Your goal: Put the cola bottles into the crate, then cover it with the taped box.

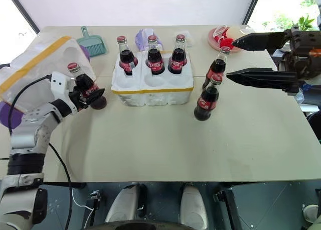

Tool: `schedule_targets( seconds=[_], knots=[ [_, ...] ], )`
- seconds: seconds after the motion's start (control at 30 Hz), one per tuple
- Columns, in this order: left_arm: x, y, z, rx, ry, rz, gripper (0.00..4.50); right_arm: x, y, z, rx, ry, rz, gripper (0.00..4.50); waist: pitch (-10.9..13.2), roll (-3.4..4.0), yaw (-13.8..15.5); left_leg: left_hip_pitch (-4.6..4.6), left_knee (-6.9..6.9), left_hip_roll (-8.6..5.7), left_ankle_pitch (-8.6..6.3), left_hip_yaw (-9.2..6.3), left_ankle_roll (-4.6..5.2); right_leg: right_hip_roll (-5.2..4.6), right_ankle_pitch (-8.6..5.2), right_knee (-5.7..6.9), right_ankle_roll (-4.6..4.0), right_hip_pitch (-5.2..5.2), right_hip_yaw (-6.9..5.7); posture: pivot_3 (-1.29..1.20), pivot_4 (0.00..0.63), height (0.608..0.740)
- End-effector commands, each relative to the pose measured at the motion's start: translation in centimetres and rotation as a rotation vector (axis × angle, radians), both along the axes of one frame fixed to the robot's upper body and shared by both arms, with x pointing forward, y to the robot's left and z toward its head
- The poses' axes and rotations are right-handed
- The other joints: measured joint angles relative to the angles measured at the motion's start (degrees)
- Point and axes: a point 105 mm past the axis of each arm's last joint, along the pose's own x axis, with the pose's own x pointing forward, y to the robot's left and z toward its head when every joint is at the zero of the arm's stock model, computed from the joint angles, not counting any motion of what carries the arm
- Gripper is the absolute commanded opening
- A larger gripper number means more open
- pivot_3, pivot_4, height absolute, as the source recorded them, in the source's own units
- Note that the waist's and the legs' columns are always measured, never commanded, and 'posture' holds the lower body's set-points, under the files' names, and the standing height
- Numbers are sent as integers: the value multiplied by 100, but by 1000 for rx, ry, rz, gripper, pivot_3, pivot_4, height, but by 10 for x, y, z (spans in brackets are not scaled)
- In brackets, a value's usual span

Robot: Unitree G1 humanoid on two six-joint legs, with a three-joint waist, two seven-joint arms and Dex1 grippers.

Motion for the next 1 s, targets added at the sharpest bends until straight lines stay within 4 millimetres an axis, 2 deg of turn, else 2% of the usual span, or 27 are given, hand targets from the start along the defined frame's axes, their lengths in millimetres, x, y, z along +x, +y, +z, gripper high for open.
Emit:
schedule_targets(
  seconds=[0.03,0.1,0.2,0.3,0.37,0.43,0.6,0.87,1.0],
  knots=[
    [-29,-18,68,-68,-101,-207,2823,-5,2,6,-3,-55,11,4500,6,-9,7,-1,0,0,0,0,0,0,0,1,0,-1,0,0,150,736],
    [-45,-33,91,-83,-88,-353,2823,-4,2,3,-3,-56,4,4500,13,-22,28,-3,2,0,0,-2,0,0,0,2,0,-2,0,0,150,736],
    [-52,-45,110,-87,-85,-448,2823,-2,2,2,-1,-58,-2,4500,16,-27,53,-7,5,-3,0,-5,-1,-2,0,0,0,1,-2,0,150,736],
    [-34,-60,133,-128,-147,-473,2823,1,0,-1,7,-56,-25,4500,16,-27,52,-4,8,-5,0,-5,-1,-4,2,0,3,7,-2,0,150,736],
    [-13,-69,136,-101,-180,-445,2823,2,-1,-2,9,-56,-34,4500,16,-27,35,-4,9,-6,2,-8,-1,-2,4,2,7,9,-5,0,150,736],
    [2,-78,132,-76,-188,-433,2823,3,-1,-3,14,-56,-40,4500,16,-28,24,0,9,-7,2,-7,-1,-2,5,1,9,11,-3,0,150,736],
    [25,-97,113,-16,-175,-442,2823,3,-1,-6,28,-51,-62,4500,20,-30,-21,-2,2,-6,2,-3,0,-1,5,-1,9,2,-2,0,150,736],
    [37,-102,73,142,-149,-421,2823,5,-7,-14,41,-39,-113,4500,21,-31,31,-9,8,-6,2,-3,0,-2,5,-3,9,-2,-1,0,150,736],
    [42,-105,49,152,-112,-382,2823,8,-7,-20,43,-36,-127,4500,21,-31,27,-7,8,-6,2,-3,0,-2,5,-2,10,0,-1,0,150,736]
  ],
)
